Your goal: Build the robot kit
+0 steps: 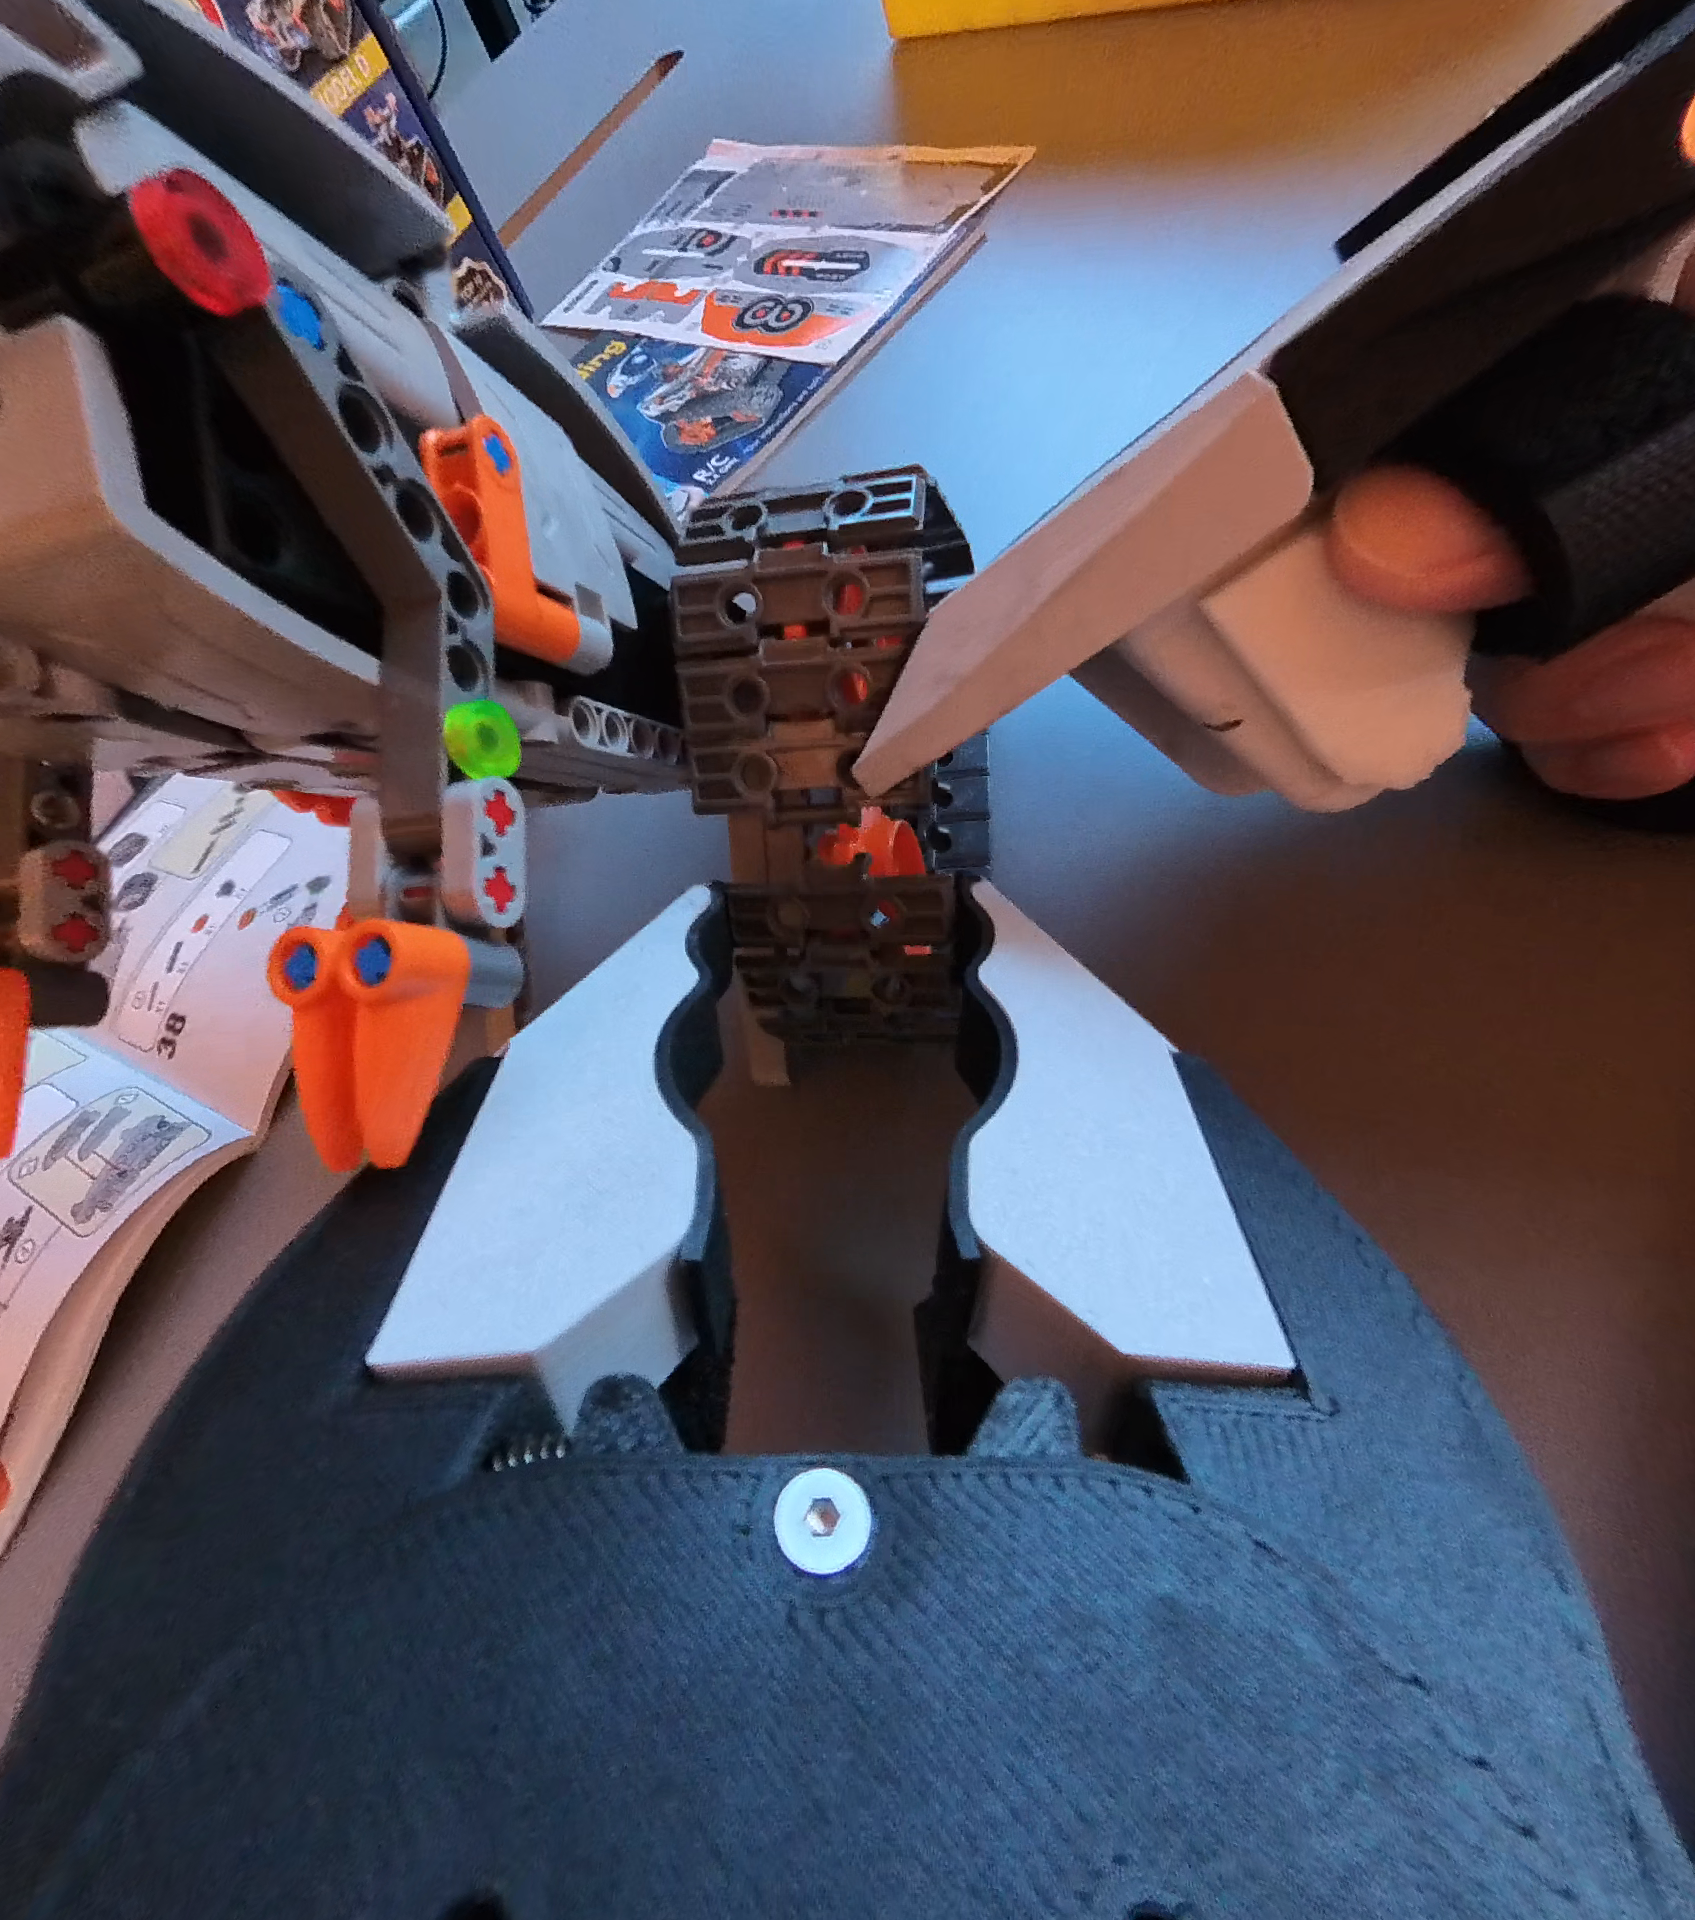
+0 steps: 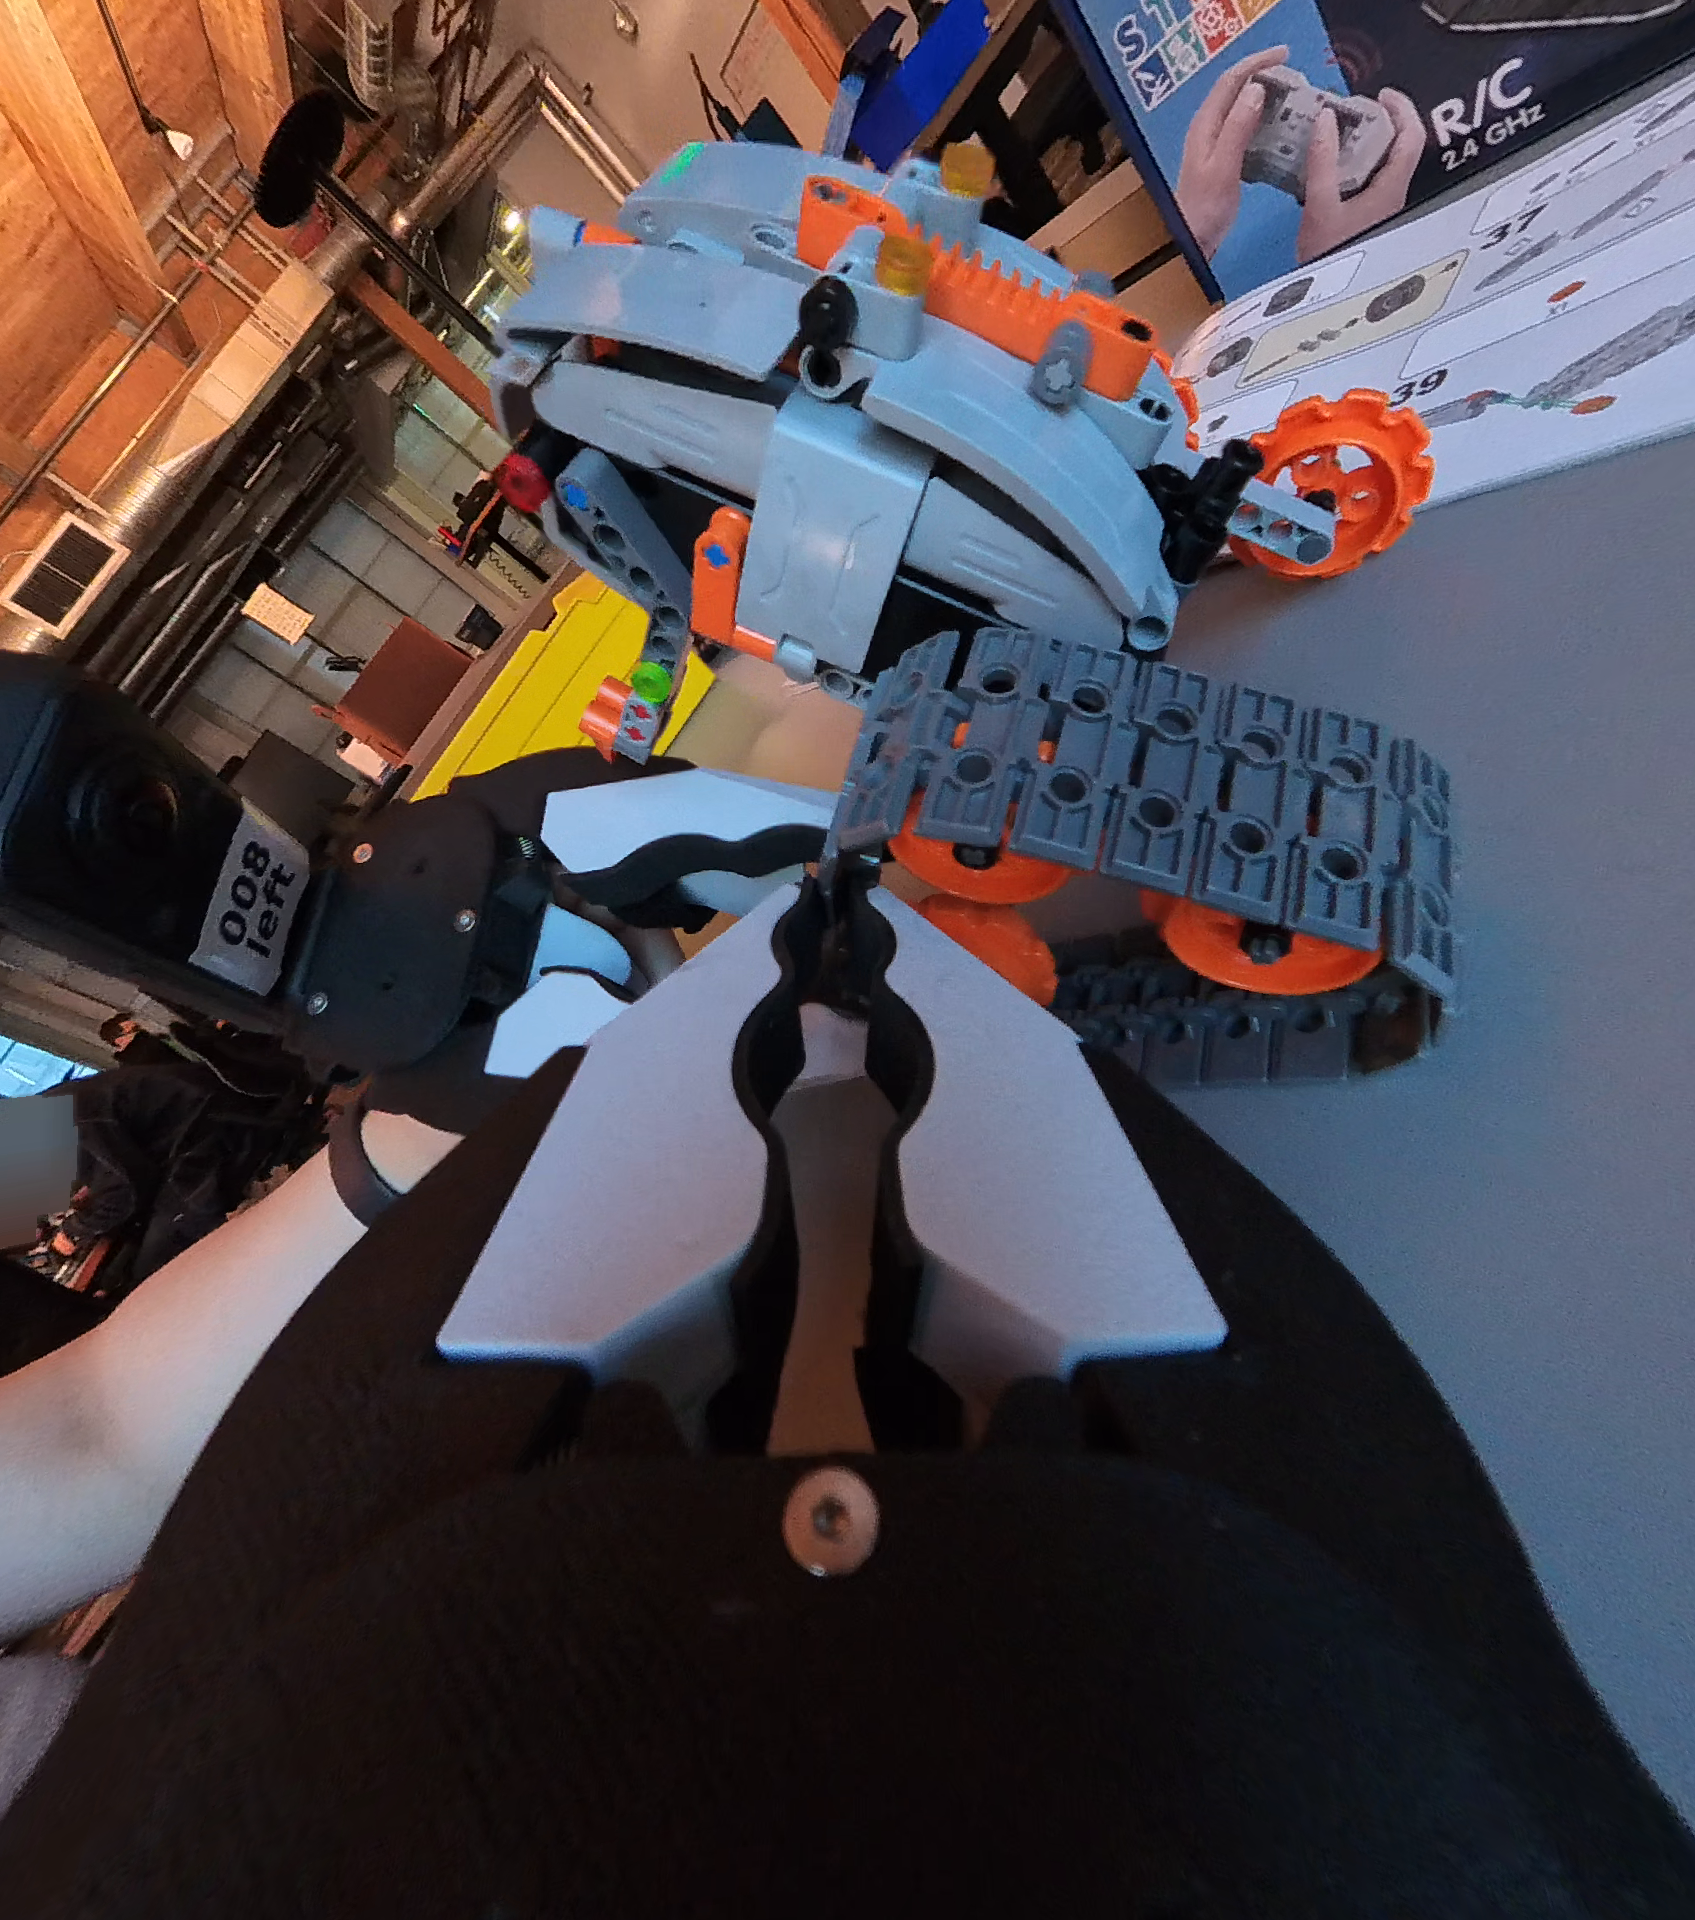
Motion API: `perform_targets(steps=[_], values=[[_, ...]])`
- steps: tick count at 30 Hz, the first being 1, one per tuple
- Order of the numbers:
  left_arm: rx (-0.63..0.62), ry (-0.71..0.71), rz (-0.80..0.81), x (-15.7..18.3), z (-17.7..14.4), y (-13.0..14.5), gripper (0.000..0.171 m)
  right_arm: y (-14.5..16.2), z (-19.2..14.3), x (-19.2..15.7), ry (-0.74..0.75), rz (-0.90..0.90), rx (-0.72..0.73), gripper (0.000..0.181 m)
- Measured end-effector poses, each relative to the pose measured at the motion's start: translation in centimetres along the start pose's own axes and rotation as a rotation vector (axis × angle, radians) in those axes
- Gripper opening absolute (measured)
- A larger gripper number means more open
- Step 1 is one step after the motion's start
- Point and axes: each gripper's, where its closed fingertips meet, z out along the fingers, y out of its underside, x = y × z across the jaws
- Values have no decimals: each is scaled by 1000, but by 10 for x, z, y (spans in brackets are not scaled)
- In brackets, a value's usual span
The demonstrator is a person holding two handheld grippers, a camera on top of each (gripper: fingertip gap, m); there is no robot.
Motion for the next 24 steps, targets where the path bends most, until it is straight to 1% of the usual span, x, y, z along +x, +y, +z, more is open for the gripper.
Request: perform_targets(steps=[6, 13, 21, 24], values=[[17, -2, 17, -1, -2, 1, 41, -4, -3, 3, 37, 7, 26, 11], [21, -15, -12, -5, -1, 0, 41, -10, -1, 6, 33, 105, 77, 11], [22, -25, -54, -9, 0, 1, 40, -10, 6, 8, 99, 90, 82, 13], [25, -40, -43, -10, 1, 0, 41, -11, 6, 6, 91, 132, 109, 15]])
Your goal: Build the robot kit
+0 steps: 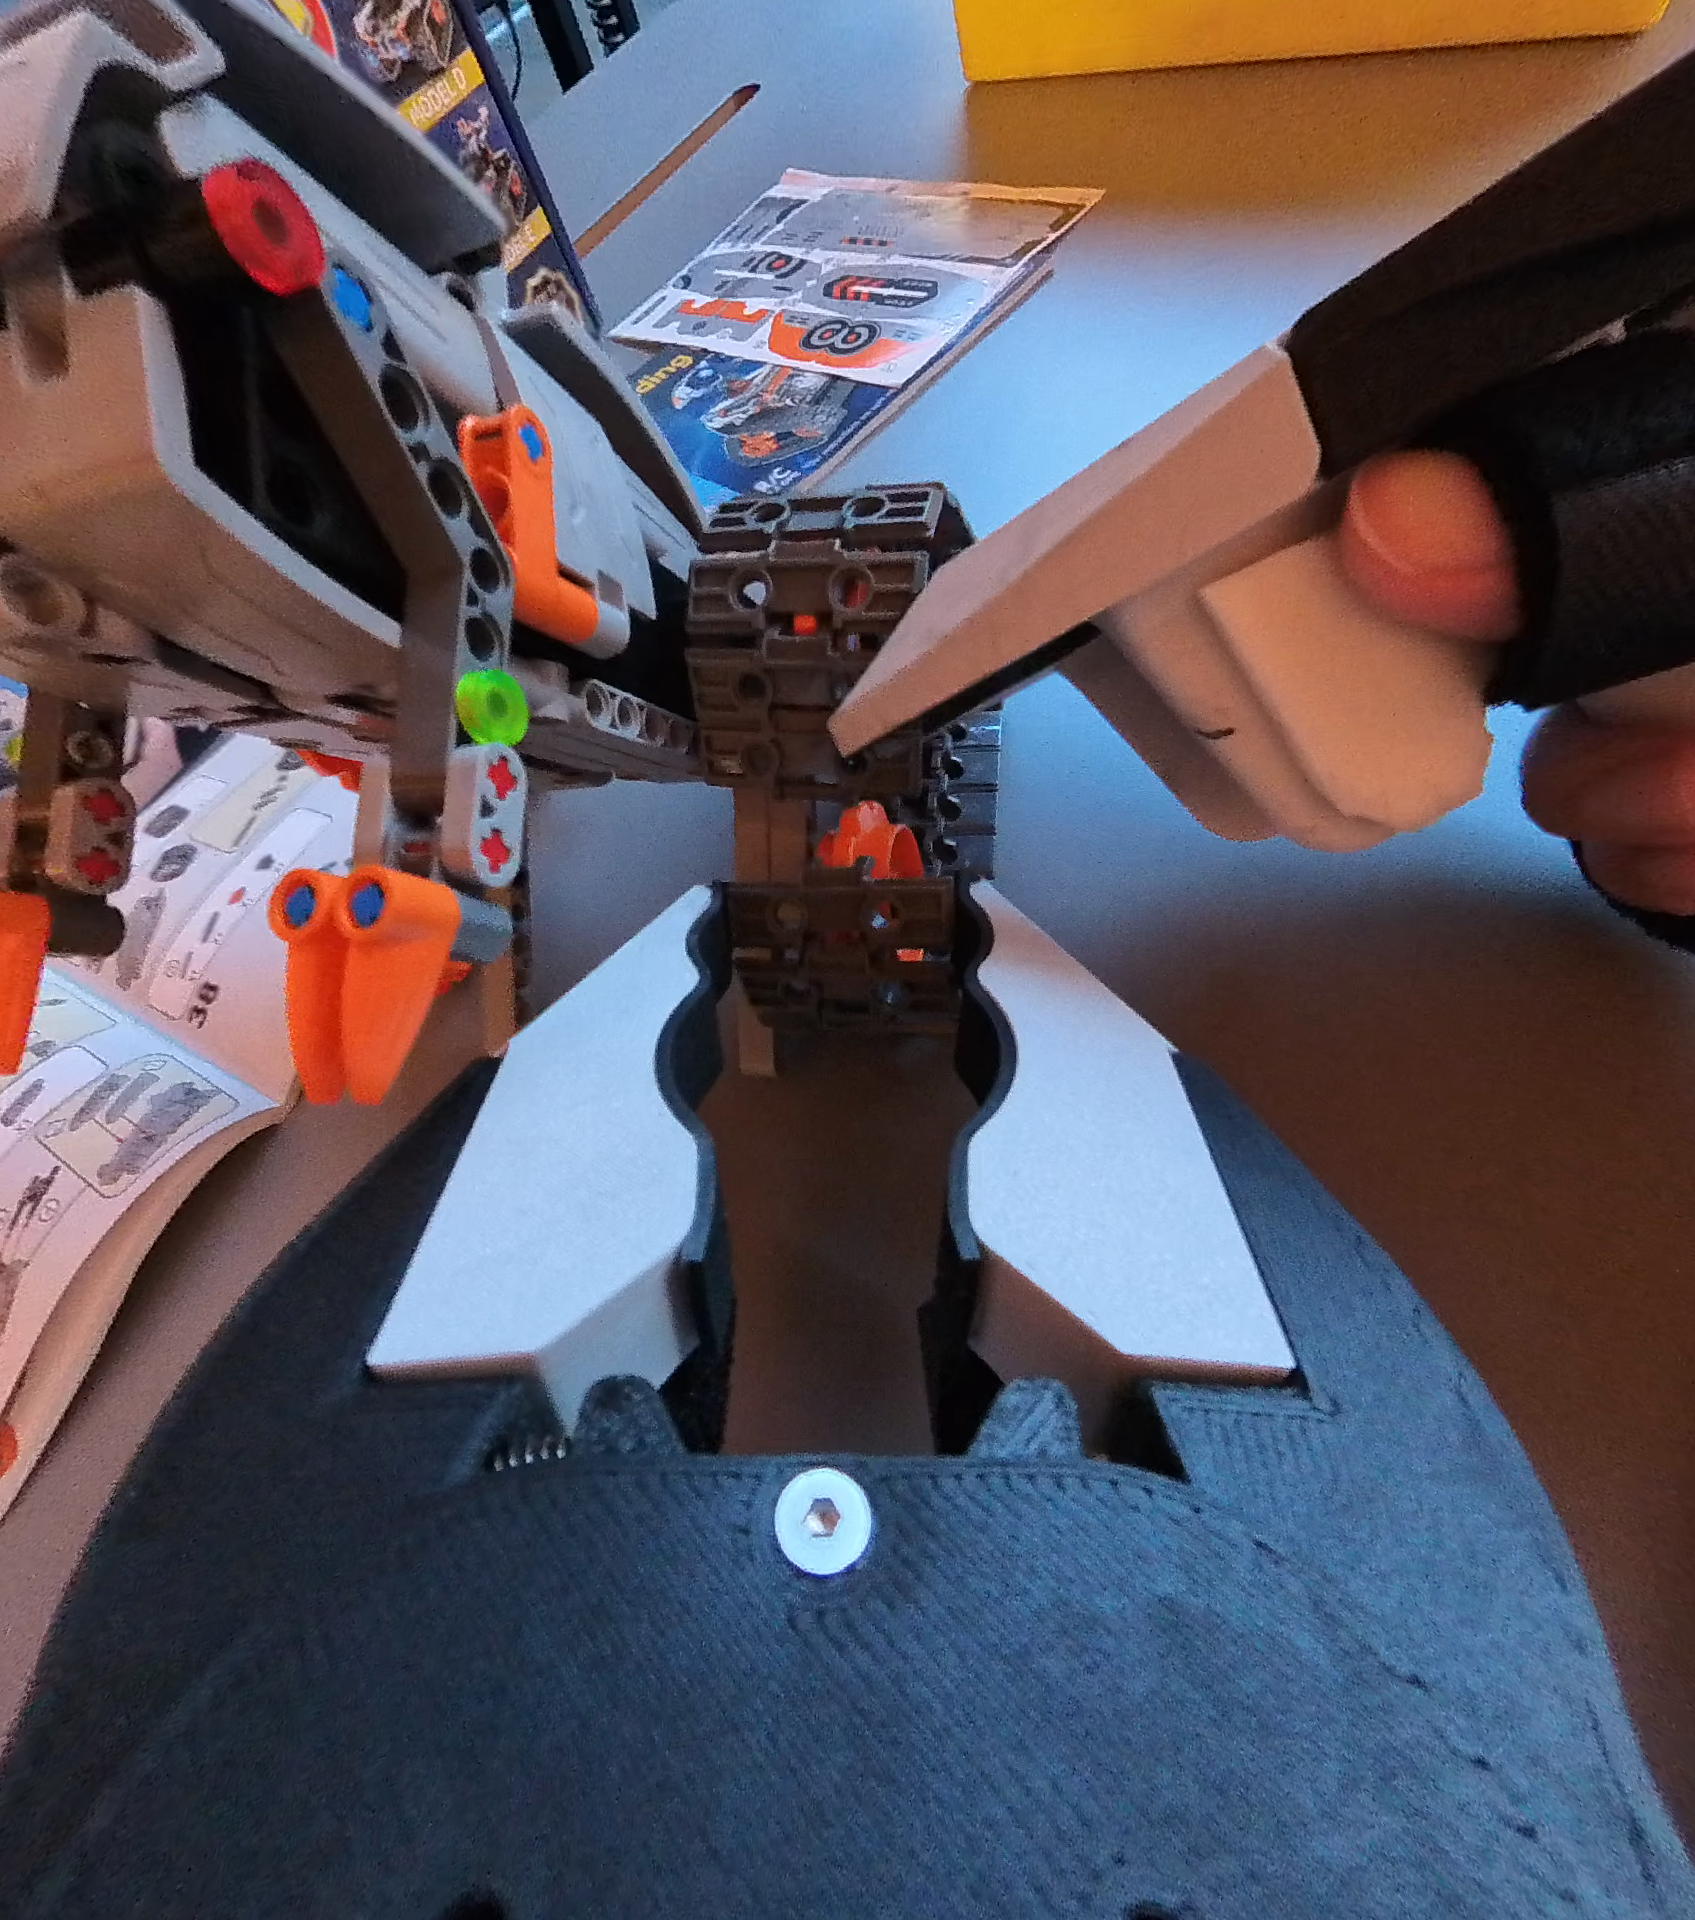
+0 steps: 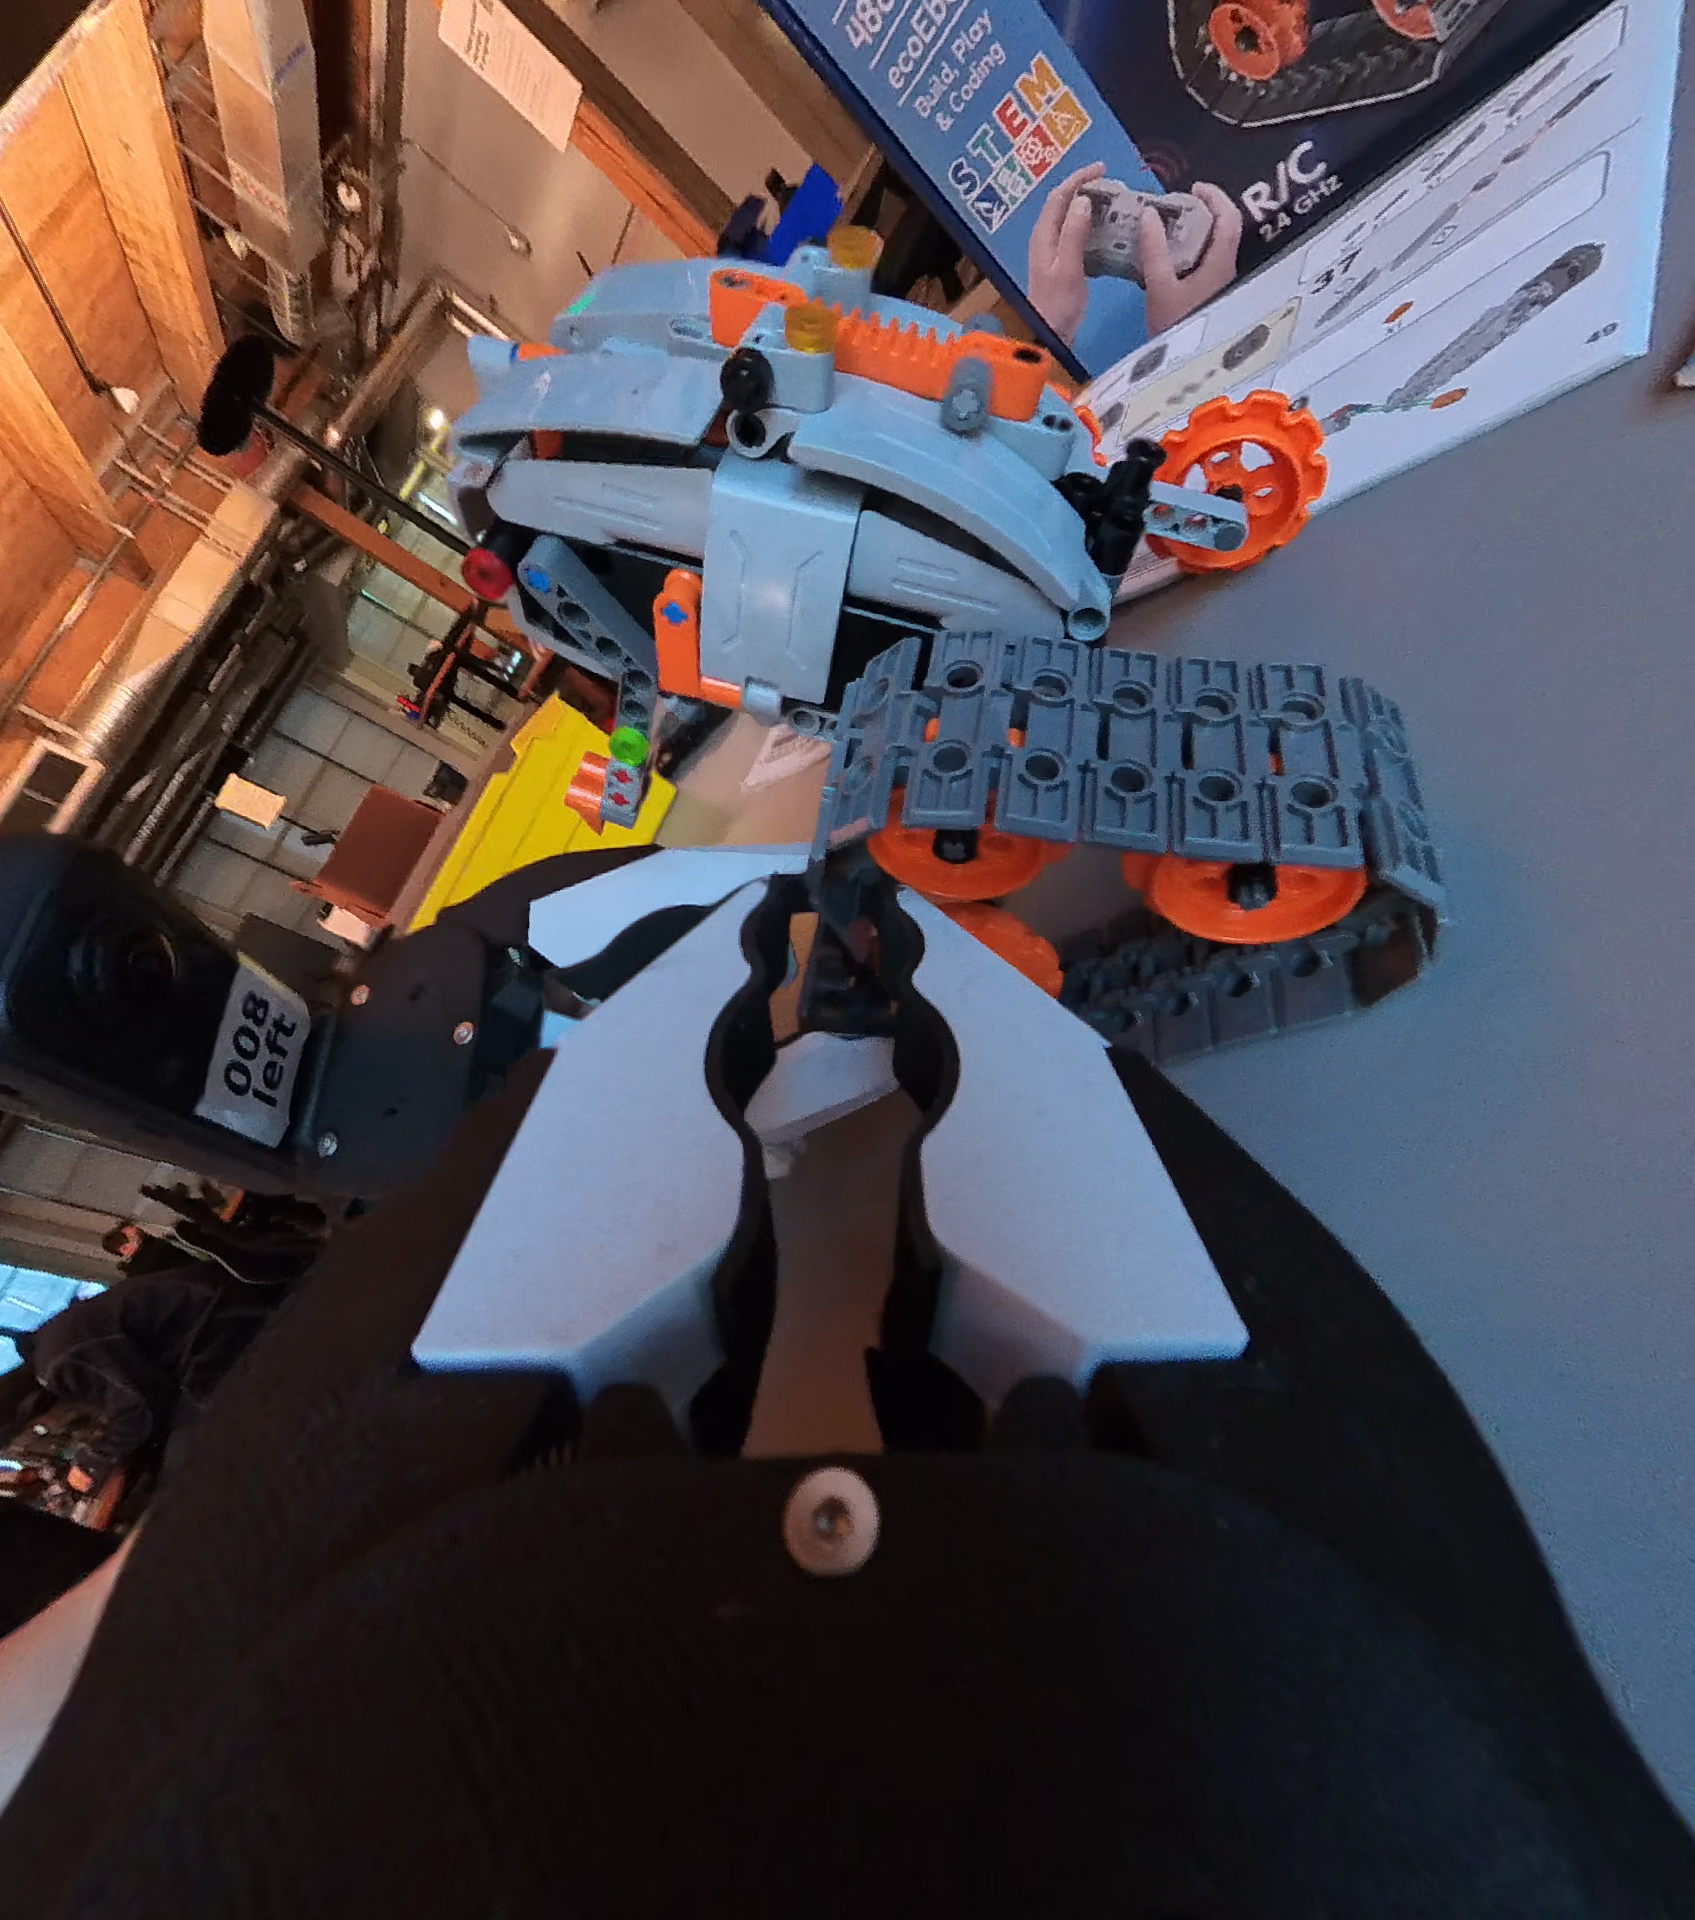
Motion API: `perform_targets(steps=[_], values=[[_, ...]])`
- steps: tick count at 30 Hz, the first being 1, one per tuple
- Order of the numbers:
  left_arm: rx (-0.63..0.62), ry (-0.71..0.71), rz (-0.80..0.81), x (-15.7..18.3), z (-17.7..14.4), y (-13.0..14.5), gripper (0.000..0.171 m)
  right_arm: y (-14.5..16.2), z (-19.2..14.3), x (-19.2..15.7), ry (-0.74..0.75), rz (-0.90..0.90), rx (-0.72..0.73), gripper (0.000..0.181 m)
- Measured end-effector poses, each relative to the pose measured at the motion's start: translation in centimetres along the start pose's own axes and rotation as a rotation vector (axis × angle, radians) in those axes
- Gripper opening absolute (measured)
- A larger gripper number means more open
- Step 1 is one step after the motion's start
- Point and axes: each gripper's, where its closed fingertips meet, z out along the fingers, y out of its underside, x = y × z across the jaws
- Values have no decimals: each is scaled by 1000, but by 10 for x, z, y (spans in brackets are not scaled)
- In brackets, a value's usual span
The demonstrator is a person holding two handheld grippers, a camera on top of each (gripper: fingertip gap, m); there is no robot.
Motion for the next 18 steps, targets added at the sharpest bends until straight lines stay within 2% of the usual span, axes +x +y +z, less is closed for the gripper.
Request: perform_targets(steps=[8, 13, 15, 18], values=[[-6, -11, -13, -3, 4, 0, 41, -6, 3, 8, 20, 155, 117, 16], [-4, -7, -44, -4, 6, -1, 40, -7, 7, 9, 87, 120, 164, 18], [-1, -10, -45, -5, 7, -2, 40, -7, 8, 5, 108, 56, 169, 6], [4, -14, -40, -5, 8, -4, 40, -8, 6, 4, 122, 13, 170, 5]])
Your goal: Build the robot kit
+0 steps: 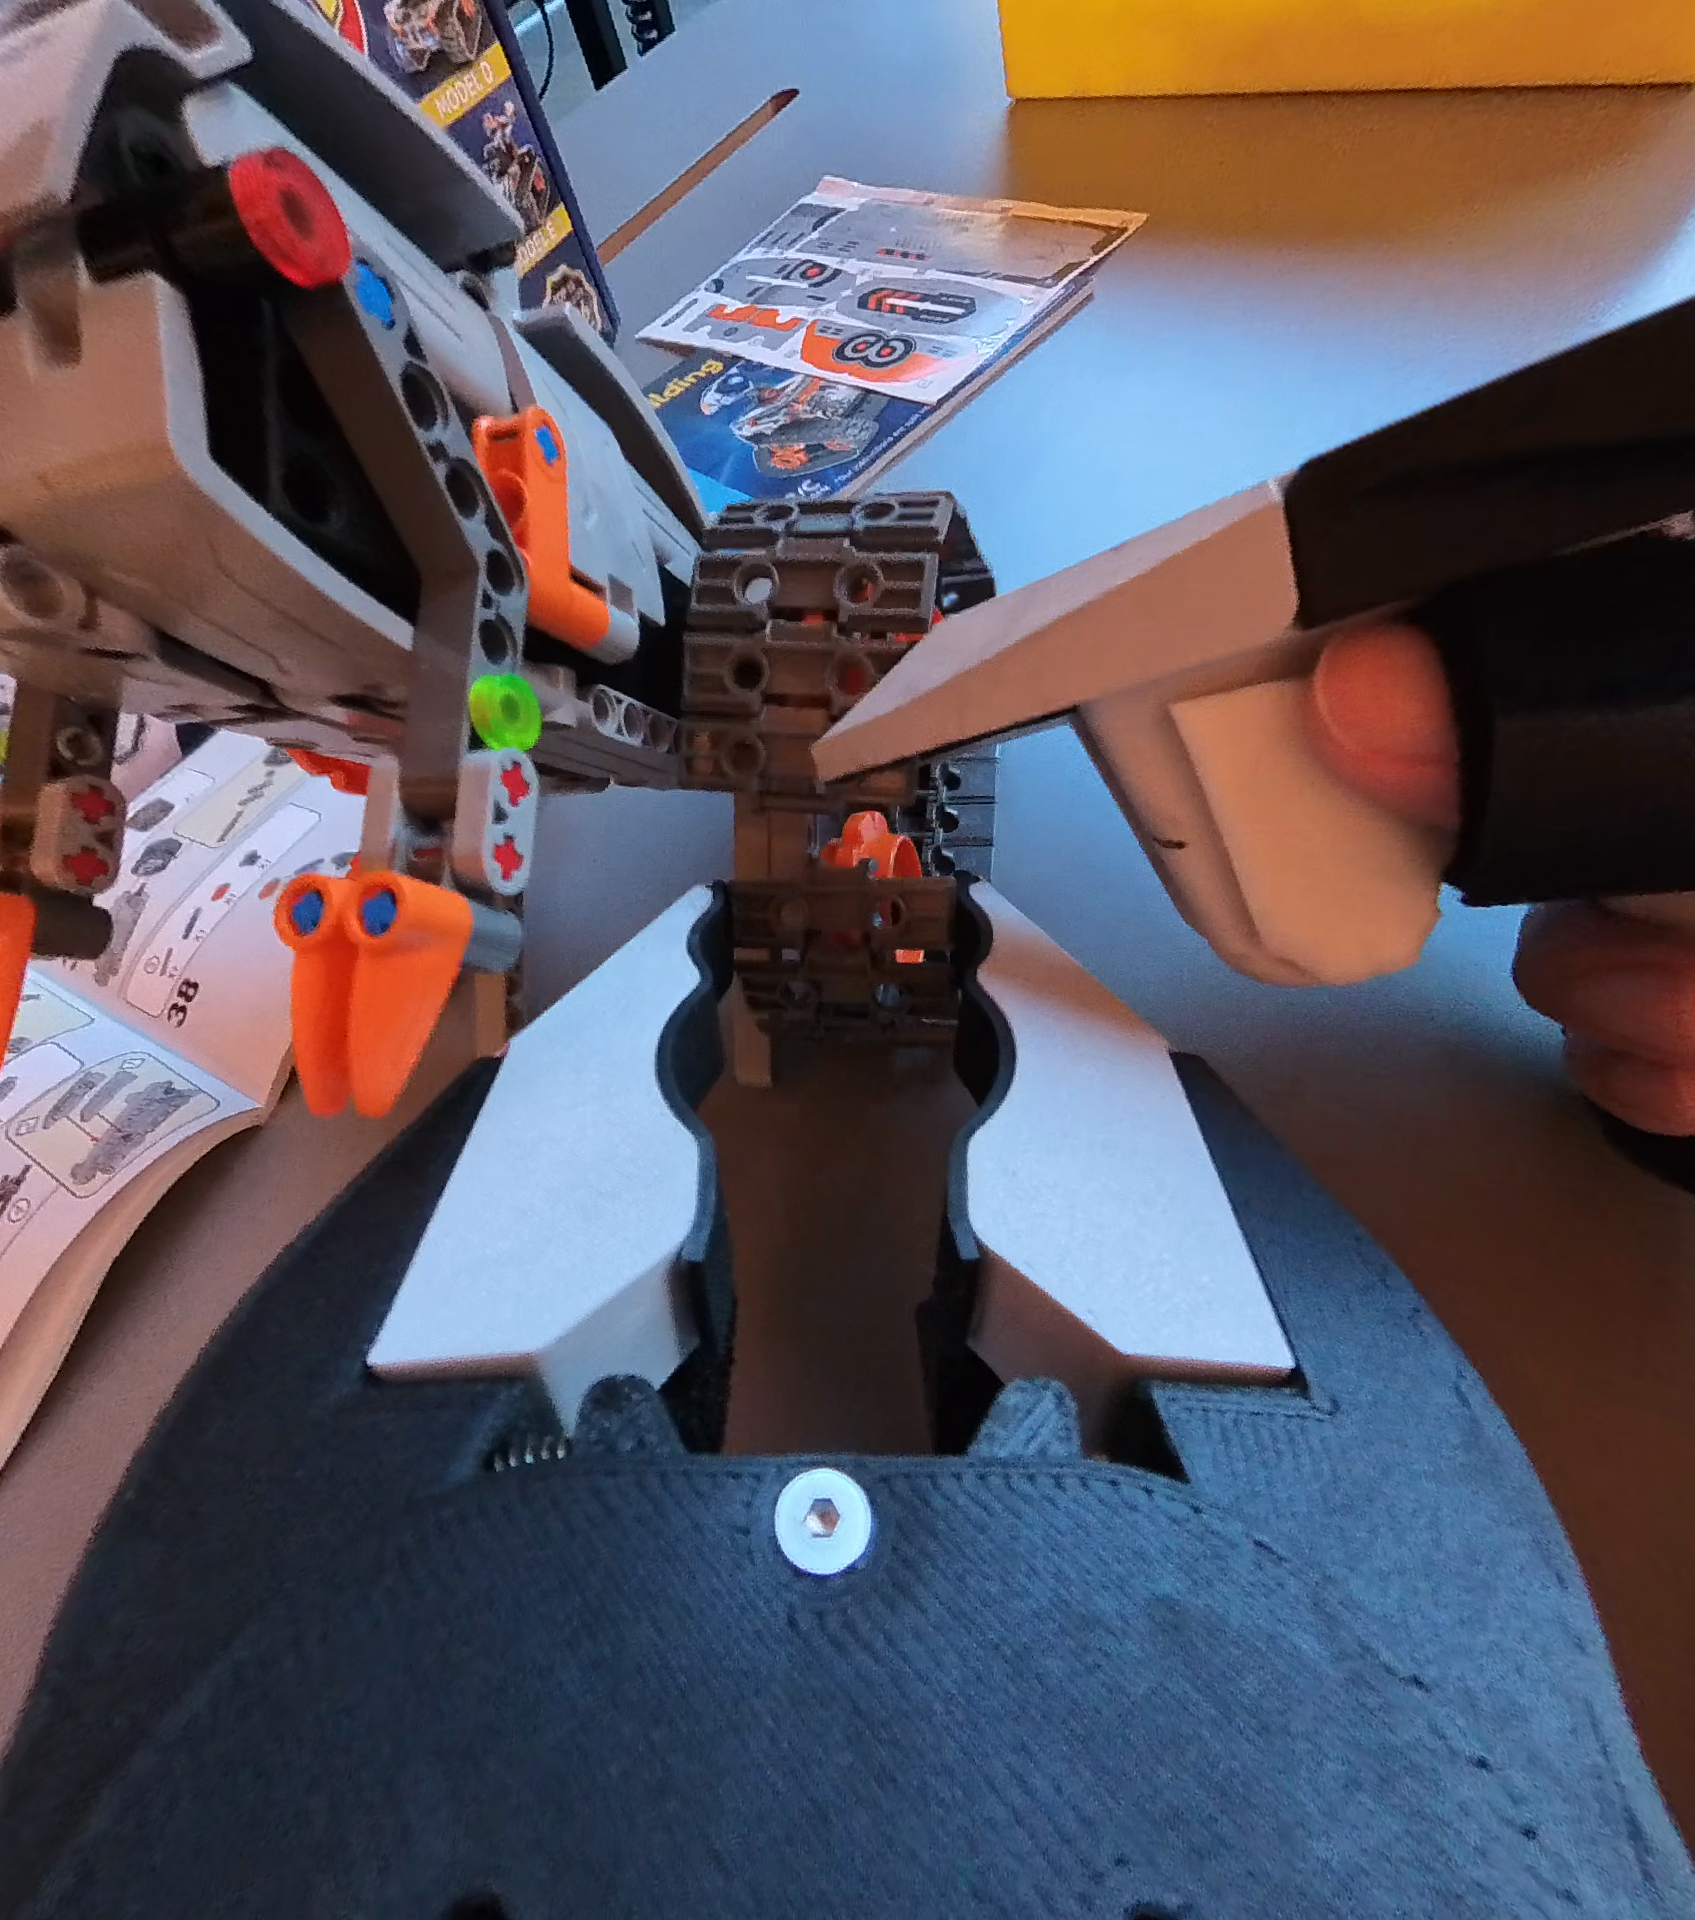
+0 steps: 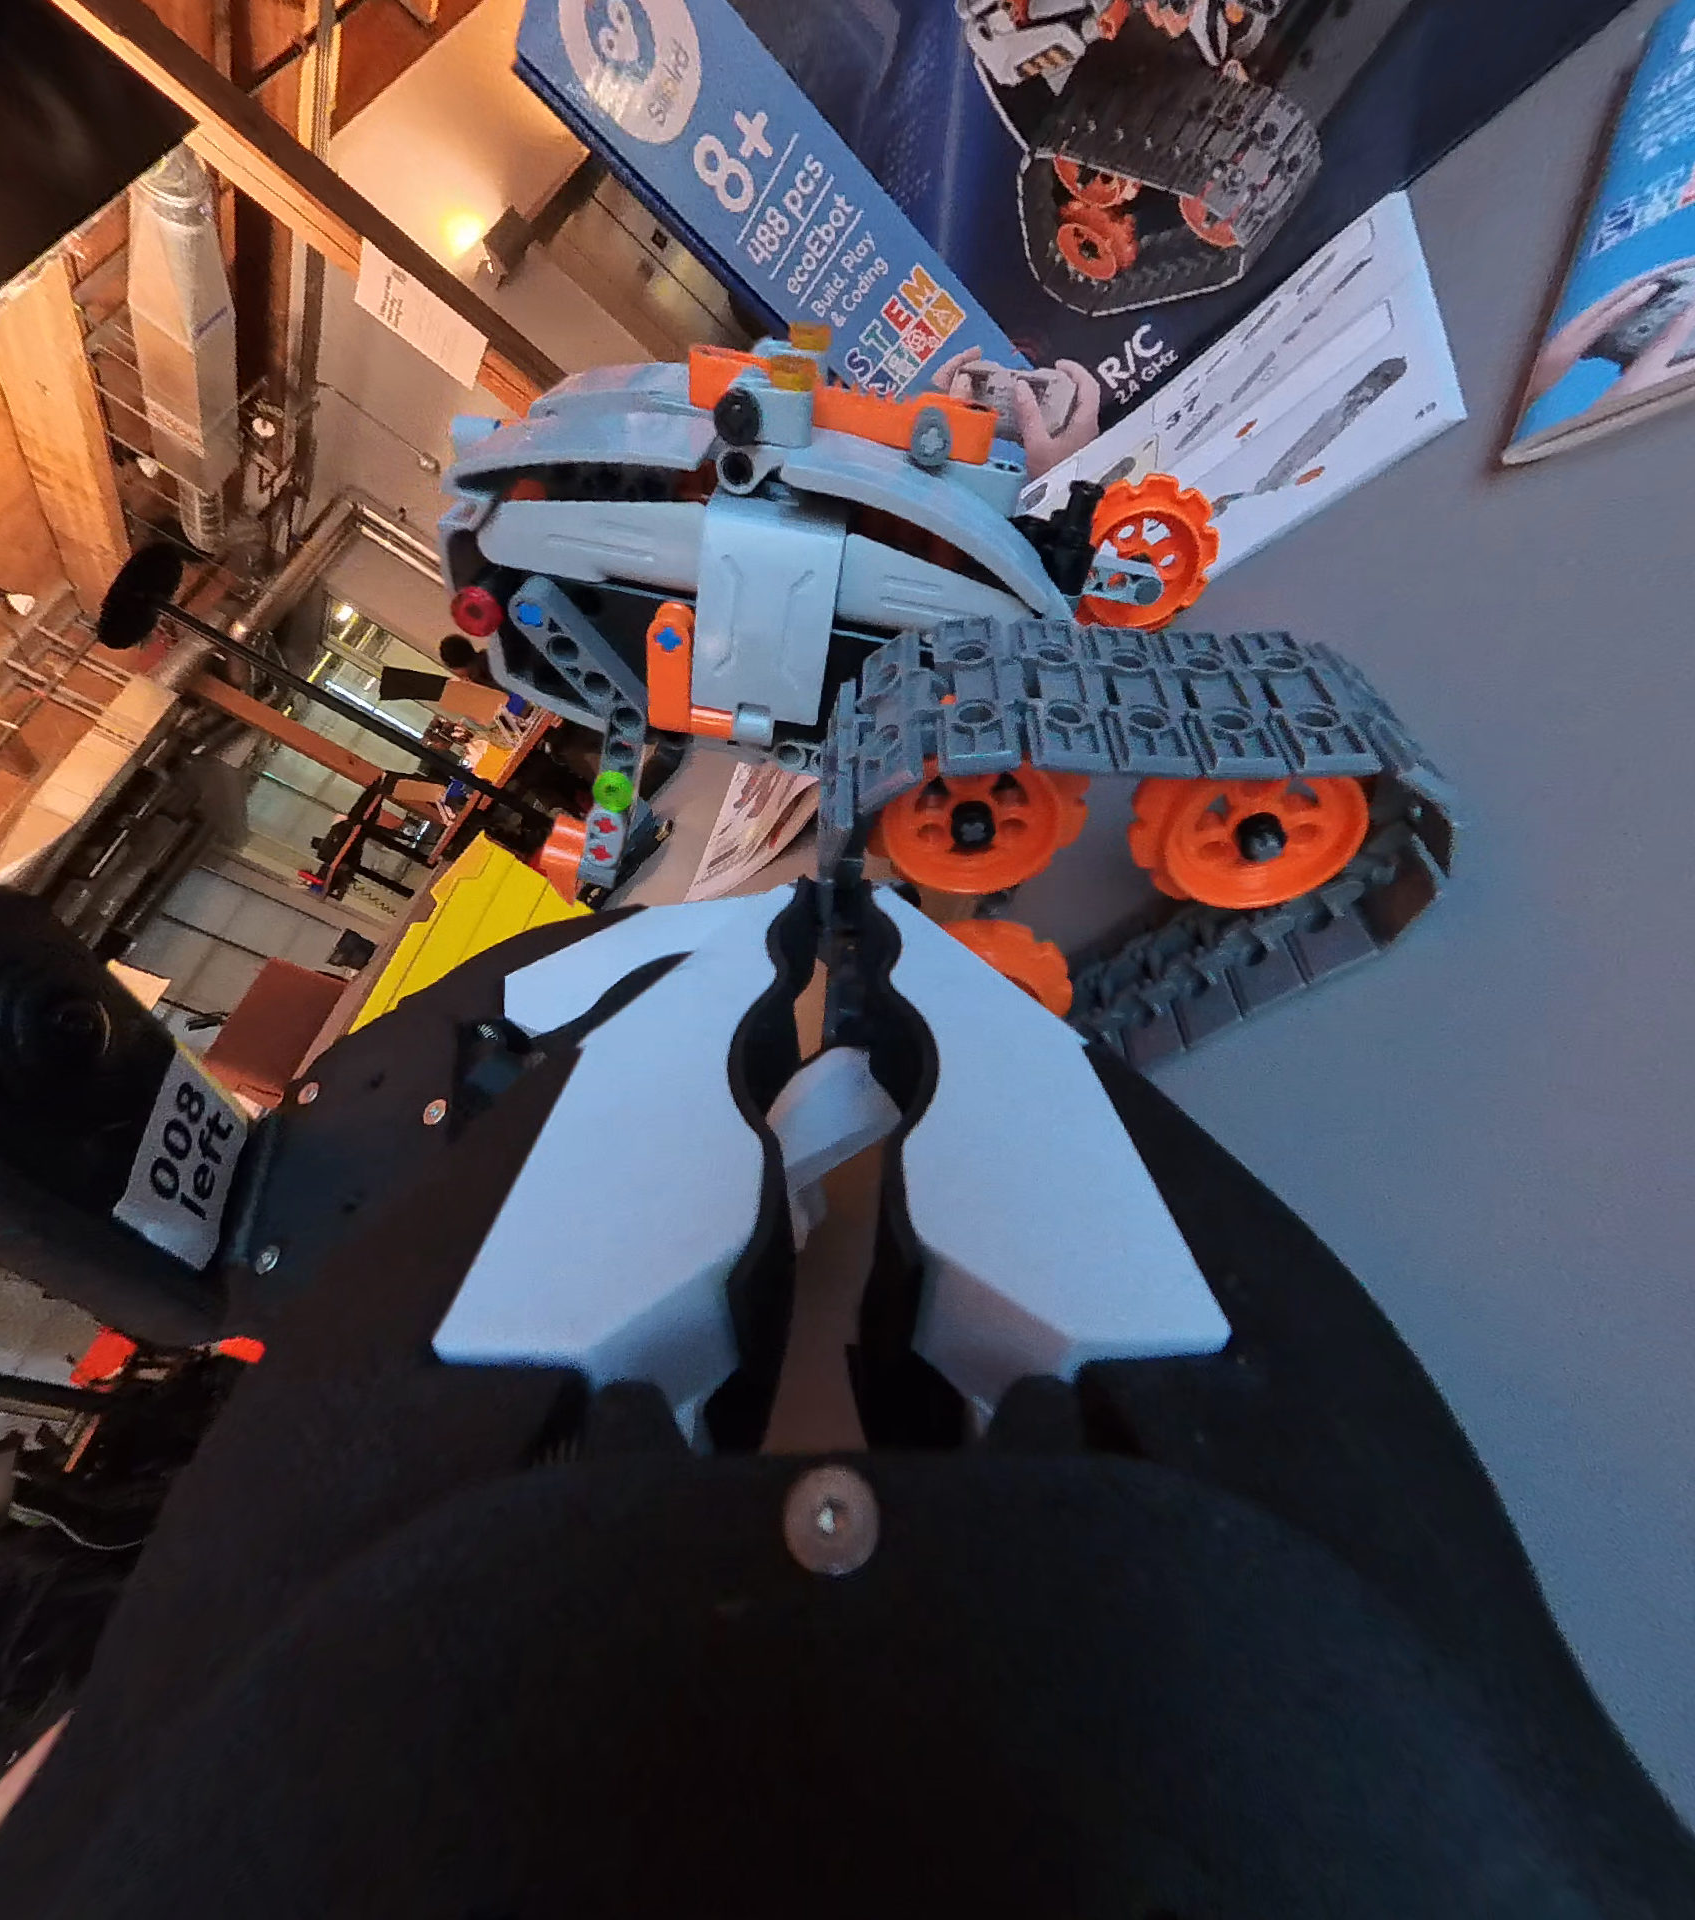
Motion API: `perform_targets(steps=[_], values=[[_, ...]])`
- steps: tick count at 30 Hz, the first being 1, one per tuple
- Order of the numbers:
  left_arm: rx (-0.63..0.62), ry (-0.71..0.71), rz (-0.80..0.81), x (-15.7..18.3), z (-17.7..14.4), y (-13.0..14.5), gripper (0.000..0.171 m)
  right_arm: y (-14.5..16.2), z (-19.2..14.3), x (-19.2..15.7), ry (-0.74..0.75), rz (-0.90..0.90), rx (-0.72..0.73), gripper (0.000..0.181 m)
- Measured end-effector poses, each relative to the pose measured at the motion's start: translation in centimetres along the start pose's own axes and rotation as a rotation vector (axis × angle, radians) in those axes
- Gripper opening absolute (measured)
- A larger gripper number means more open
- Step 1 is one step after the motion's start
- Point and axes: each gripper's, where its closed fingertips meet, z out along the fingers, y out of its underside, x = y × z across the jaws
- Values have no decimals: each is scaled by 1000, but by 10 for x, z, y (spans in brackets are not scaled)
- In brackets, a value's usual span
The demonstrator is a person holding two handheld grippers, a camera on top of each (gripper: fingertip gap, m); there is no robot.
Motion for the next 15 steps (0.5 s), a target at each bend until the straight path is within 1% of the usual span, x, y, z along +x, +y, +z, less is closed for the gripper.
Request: perform_targets(steps=[9, 15], values=[[8, 12, 38, 4, 9, -5, 40, 3, -6, 0, -73, 0, -95, 5], [-3, 20, 41, 5, 13, -6, 40, 4, -7, -3, -159, 84, -135, 5]])
